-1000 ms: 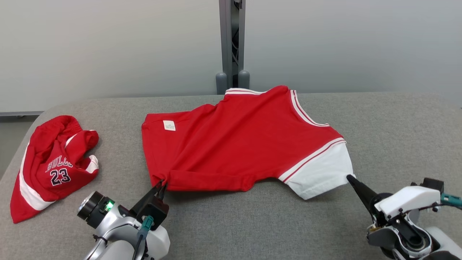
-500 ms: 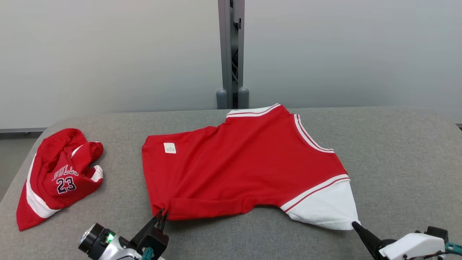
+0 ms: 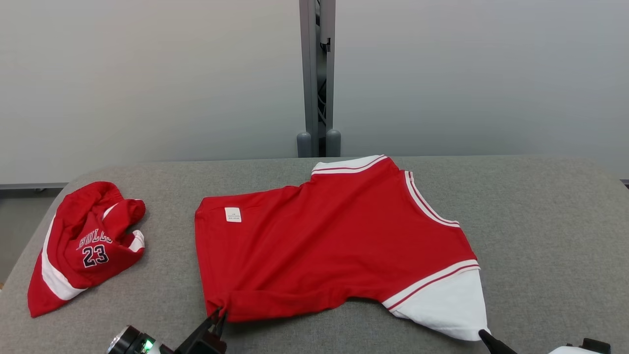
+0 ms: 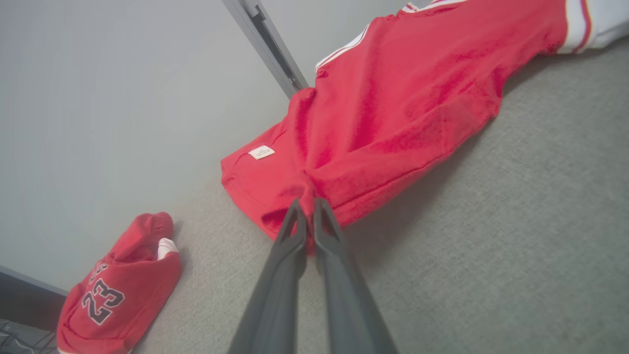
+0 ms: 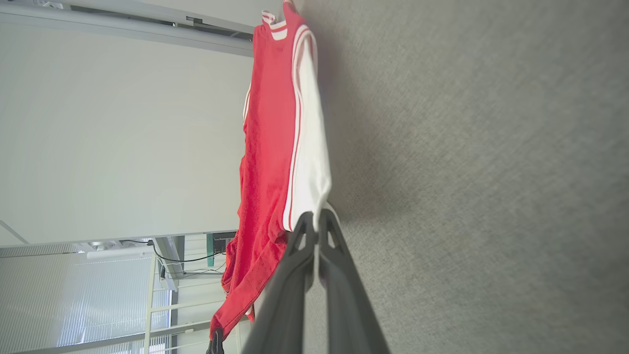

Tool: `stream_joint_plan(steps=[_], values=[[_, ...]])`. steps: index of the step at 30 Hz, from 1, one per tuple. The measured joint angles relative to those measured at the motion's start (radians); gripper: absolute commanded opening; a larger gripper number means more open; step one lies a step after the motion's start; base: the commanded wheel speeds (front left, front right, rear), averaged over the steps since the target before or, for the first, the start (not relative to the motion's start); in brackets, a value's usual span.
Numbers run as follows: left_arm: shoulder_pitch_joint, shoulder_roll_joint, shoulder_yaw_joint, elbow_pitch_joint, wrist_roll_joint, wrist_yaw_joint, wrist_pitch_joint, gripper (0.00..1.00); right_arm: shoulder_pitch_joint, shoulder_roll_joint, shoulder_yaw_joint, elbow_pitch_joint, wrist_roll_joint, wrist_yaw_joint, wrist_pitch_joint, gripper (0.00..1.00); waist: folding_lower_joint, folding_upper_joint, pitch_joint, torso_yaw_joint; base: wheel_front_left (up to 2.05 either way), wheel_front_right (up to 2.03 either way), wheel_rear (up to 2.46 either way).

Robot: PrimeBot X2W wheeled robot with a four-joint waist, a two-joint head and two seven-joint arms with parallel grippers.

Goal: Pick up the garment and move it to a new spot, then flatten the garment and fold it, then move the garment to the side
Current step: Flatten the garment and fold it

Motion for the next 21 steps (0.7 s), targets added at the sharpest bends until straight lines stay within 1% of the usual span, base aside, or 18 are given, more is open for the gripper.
stream_joint_plan(steps=[6, 9, 13, 21], values=[[0.034, 0.009, -0.02, -0.004, 0.007, -0.009, 0.0, 0.1, 0.018, -0.006, 0.006, -0.009, 0.009, 0.0, 0.015, 0.0, 0.0, 0.0, -0.001, -0.002, 0.0, 0.0, 0.0], [0.055, 0.016, -0.026, -0.007, 0.014, -0.006, 0.0, 0.11, 0.022, -0.013, 0.006, -0.014, 0.012, 0.0, 0.016, 0.0, 0.0, 0.0, 0.002, -0.003, 0.0, 0.0, 0.0], [0.067, 0.033, -0.024, -0.005, 0.016, 0.011, 0.0, 0.11, 0.022, -0.021, -0.013, -0.031, 0.018, 0.0, 0.003, 0.0, 0.0, 0.0, 0.01, -0.005, 0.0, 0.0, 0.0], [0.067, 0.05, -0.01, -0.001, 0.016, 0.041, 0.0, 0.07, 0.008, -0.05, -0.045, -0.079, 0.035, 0.0, -0.004, 0.0, 0.0, 0.0, 0.029, -0.001, 0.0, 0.0, 0.0]])
